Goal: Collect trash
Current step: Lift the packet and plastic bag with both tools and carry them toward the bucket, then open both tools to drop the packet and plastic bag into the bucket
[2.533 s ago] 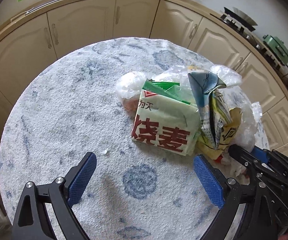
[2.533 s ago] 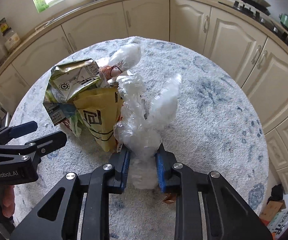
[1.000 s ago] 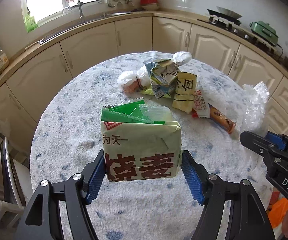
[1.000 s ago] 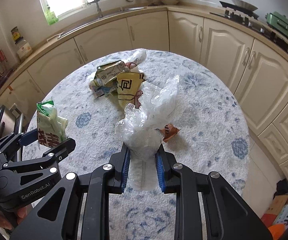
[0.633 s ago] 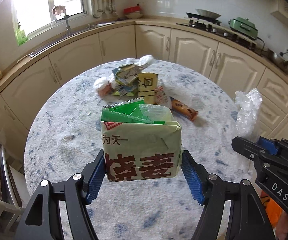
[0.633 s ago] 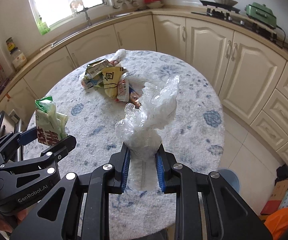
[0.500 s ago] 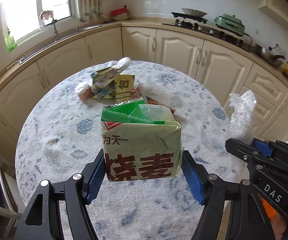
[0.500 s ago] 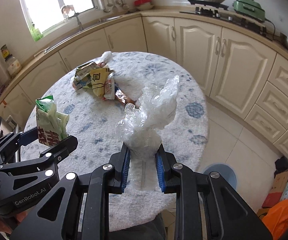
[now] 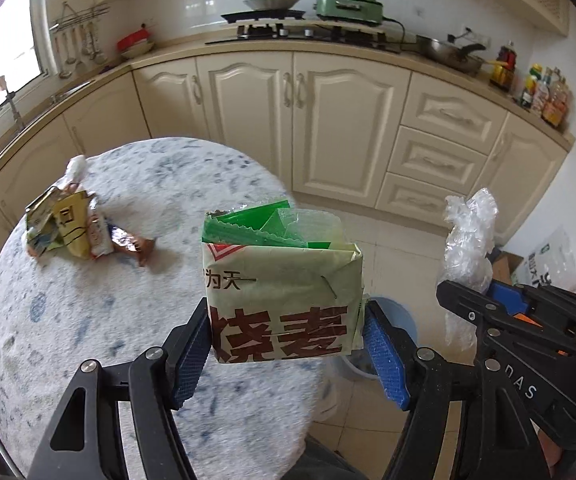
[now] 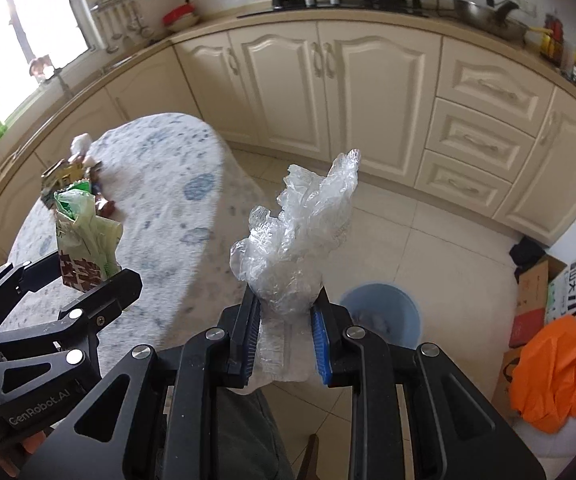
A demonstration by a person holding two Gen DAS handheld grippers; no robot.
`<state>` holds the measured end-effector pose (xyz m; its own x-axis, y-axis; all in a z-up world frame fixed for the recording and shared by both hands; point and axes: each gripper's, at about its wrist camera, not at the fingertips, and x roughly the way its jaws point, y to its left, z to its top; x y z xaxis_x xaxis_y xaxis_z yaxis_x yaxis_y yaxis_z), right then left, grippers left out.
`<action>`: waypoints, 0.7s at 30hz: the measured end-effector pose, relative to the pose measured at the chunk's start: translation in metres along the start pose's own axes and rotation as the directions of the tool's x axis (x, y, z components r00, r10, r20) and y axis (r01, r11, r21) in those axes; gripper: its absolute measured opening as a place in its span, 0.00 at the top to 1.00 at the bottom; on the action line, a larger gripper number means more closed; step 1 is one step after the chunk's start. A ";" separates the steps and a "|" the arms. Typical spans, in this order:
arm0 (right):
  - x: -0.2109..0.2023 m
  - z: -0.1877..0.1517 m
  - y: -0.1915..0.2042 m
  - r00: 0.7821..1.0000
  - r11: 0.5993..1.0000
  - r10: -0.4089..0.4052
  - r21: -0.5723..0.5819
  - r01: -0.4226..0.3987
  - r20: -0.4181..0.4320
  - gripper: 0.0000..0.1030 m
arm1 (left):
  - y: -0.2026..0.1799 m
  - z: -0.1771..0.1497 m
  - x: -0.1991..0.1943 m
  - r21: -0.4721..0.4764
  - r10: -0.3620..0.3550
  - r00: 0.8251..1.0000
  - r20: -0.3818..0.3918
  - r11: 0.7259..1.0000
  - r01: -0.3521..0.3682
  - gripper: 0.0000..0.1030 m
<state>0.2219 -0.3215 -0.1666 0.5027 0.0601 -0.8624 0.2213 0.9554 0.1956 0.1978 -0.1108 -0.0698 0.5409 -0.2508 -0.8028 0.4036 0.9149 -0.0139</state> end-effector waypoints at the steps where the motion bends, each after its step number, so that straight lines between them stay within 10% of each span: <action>1: 0.001 -0.001 -0.010 1.000 1.000 -0.012 0.018 0.012 -0.004 0.77 | -0.007 0.003 0.008 0.013 -0.012 1.000 -0.012 1.000 0.012 0.34; 21: 0.016 -0.044 -0.167 0.977 0.932 -0.172 0.301 0.202 -0.123 0.77 | -0.139 0.060 0.166 0.266 -0.080 0.975 -0.205 0.954 0.134 0.33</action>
<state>0.1566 -0.4671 -0.2330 0.3503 -0.0699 -0.9340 0.5590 0.8157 0.1486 0.2756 -0.2988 -0.1655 0.3438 -0.2527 -0.9044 0.6544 0.7552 0.0377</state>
